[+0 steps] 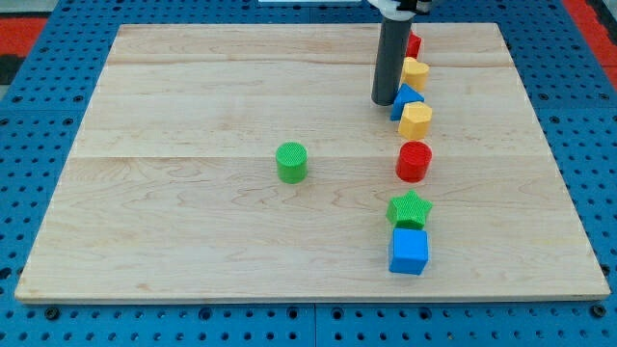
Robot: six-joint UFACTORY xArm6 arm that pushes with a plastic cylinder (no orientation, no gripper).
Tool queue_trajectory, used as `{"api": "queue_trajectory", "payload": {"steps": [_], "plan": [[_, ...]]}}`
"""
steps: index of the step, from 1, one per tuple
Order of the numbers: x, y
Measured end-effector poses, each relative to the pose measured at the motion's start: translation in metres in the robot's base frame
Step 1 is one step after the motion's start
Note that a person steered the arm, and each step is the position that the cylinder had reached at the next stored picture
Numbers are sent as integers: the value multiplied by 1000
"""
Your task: Slide the green circle to the top center
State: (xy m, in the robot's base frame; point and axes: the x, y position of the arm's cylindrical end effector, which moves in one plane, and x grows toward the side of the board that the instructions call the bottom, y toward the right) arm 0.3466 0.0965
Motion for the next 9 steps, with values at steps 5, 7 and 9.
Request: {"api": "queue_trajectory", "payload": {"steps": [5, 7, 9], "plan": [[74, -19], [123, -36], [143, -109]]}}
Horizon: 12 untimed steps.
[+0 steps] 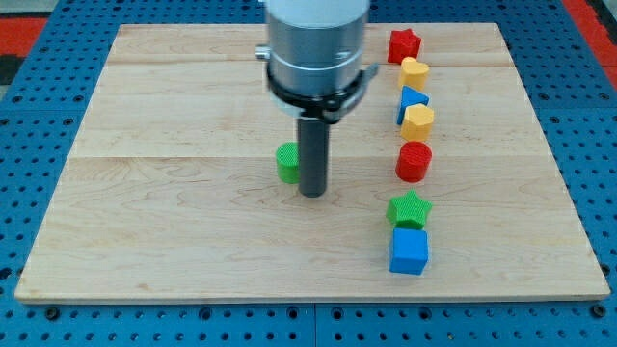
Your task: Slide the green circle to the top center
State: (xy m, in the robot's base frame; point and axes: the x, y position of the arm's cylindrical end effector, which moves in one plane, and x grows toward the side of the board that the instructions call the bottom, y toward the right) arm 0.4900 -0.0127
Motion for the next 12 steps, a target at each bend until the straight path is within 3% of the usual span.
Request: {"api": "queue_trajectory", "payload": {"steps": [3, 5, 8, 10, 12], "plan": [[-84, -23], [-98, -59], [-163, -103], [-204, -97], [-240, -52]]}}
